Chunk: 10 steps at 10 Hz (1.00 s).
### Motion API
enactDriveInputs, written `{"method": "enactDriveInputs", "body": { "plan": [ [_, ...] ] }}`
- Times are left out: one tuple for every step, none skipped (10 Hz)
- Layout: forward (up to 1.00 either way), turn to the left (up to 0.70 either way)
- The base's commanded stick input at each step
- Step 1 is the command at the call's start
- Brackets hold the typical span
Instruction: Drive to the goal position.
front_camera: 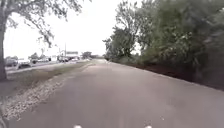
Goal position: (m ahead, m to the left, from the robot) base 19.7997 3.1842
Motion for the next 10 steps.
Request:
{"method": "enactDriveInputs", "body": {
  "plan": [
    [0.70, 0.00],
    [0.70, 0.24],
    [0.70, 0.35],
    [0.70, 0.35],
    [0.70, 0.24],
    [0.70, 0.00],
    [0.70, 0.00],
    [0.70, 0.00],
    [0.70, 0.00],
    [0.70, 0.00]
  ]
}}
